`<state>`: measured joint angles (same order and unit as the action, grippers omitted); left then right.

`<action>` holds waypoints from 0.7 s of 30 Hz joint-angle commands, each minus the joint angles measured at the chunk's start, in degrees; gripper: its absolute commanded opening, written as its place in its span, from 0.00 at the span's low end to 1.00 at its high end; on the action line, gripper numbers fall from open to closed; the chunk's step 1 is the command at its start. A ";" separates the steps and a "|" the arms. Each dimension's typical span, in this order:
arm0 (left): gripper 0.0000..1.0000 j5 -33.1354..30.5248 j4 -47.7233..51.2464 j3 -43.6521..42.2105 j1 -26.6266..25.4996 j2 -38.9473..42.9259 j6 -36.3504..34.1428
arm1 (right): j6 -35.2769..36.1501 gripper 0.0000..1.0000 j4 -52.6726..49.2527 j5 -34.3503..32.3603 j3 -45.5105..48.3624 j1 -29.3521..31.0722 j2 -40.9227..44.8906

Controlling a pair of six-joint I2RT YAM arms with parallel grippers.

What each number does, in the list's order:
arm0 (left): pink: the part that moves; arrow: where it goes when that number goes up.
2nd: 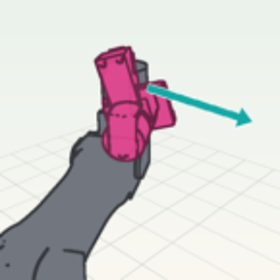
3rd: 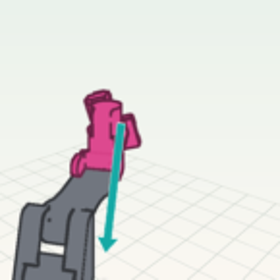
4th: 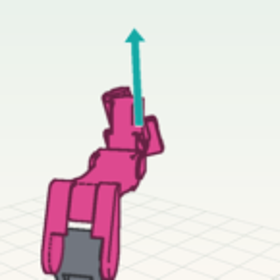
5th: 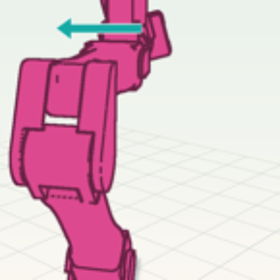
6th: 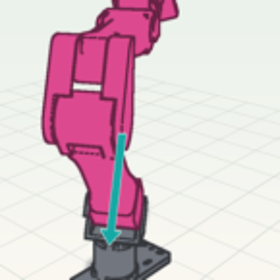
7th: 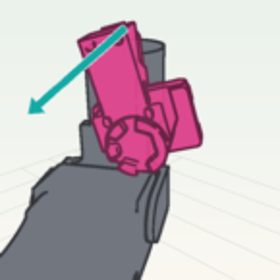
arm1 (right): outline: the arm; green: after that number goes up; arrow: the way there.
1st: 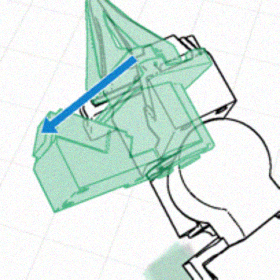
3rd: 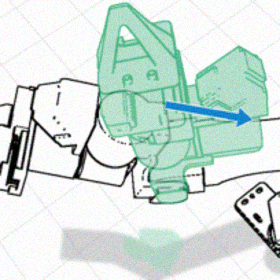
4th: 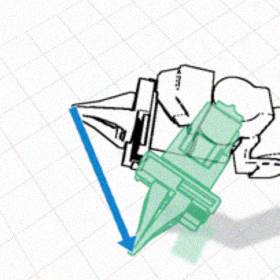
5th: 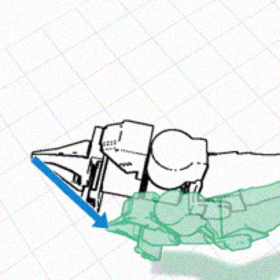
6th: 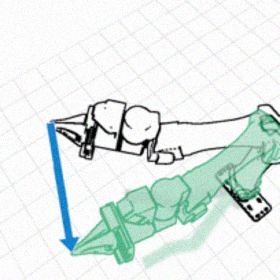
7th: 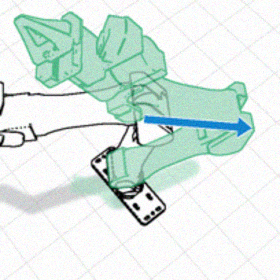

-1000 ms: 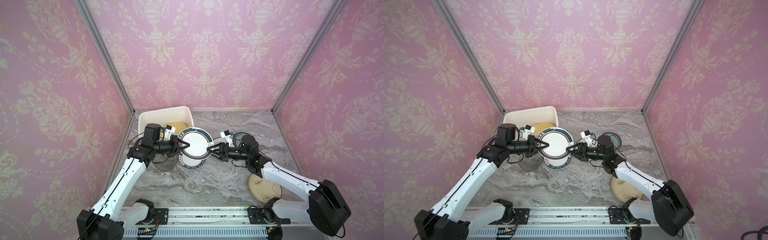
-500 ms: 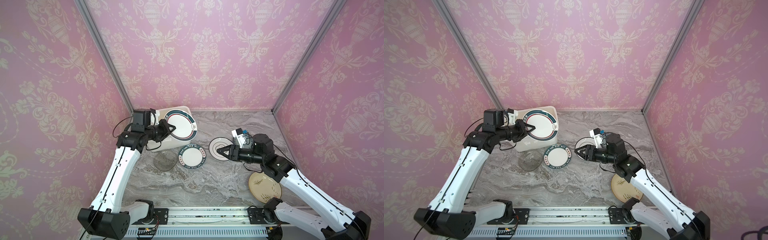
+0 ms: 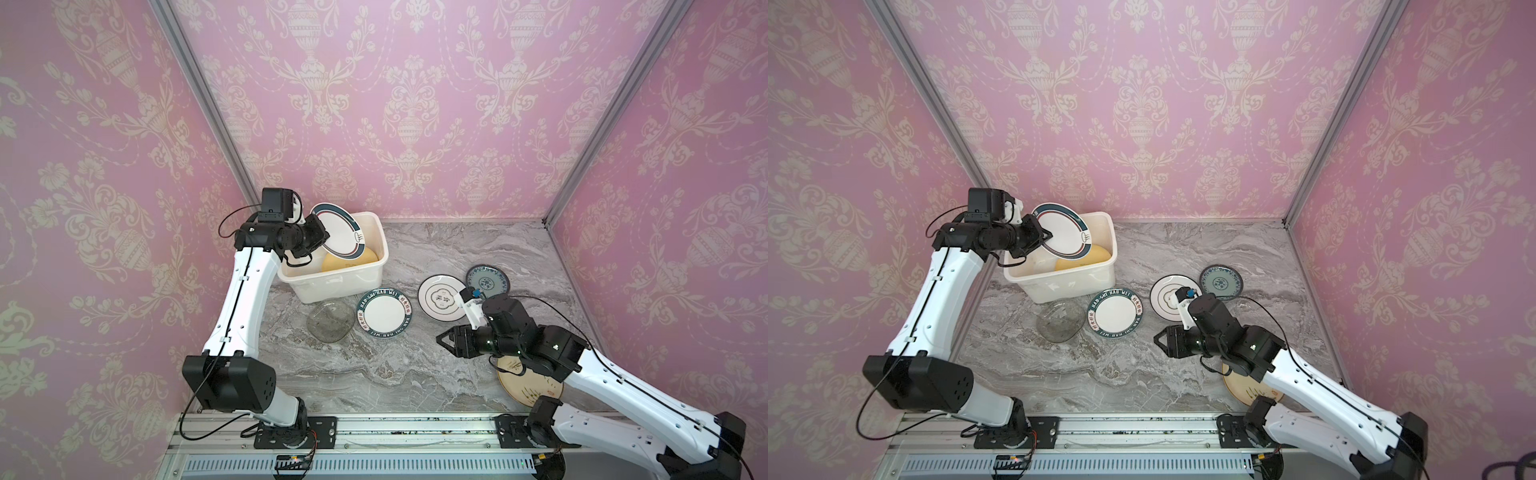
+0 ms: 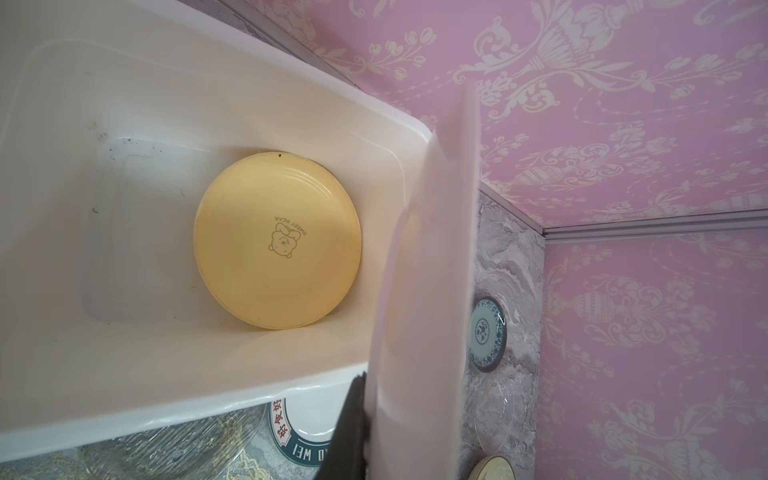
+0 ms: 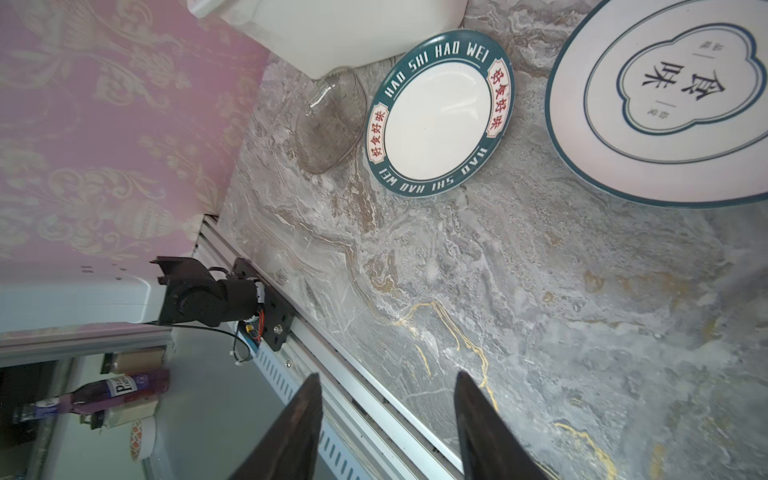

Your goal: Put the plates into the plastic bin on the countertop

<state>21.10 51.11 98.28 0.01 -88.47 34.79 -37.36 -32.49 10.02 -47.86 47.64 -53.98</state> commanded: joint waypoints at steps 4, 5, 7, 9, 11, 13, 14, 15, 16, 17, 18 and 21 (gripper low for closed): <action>0.00 -5.25 4.60 6.06 1.71 -4.61 -5.34 | 2.78 0.51 -0.55 -4.33 1.79 3.63 -5.73; 0.00 -5.74 4.91 6.66 1.81 -5.23 -5.49 | 2.80 0.51 0.02 -4.03 2.08 3.77 -6.71; 0.00 -6.76 5.98 7.92 1.82 -6.66 -5.82 | 2.74 0.51 0.08 -3.54 1.77 3.90 -8.72; 0.00 -7.80 6.99 9.00 1.81 -7.99 -6.43 | 2.74 0.51 -0.47 -3.23 0.92 3.88 -10.94; 0.00 -8.86 8.01 9.93 1.83 -9.44 -7.13 | 4.42 0.50 -0.61 -2.51 0.24 3.87 -13.35; 0.00 -9.43 8.75 10.71 1.83 -10.64 -7.48 | 4.62 0.50 -0.61 -1.88 -0.59 3.97 -15.76; 0.00 -9.41 9.10 10.99 1.83 -11.42 -7.58 | 4.61 0.50 -0.78 -1.53 -1.02 3.96 -17.15; 0.00 -9.27 9.41 11.36 1.83 -12.07 -7.54 | 4.65 0.49 -0.88 -1.22 -1.39 3.95 -18.44; 0.00 -8.77 9.73 11.68 1.83 -12.71 -7.56 | 4.81 0.49 -1.04 -0.66 -1.89 3.96 -19.84; 0.00 -8.32 9.88 11.93 1.83 -13.44 -7.54 | 4.89 0.49 -1.26 -0.25 -2.54 4.12 -21.28; 0.00 -7.85 10.03 12.17 1.83 -13.89 -7.45 | 5.07 0.49 -1.41 0.02 -3.03 4.04 -22.45; 0.00 -6.23 9.99 12.71 1.83 -15.53 -7.50 | 5.38 0.48 -1.91 0.95 -4.61 4.14 -25.67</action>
<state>13.61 59.90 108.64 1.39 -103.07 28.95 -33.58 -32.53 9.45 -49.84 51.31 -77.80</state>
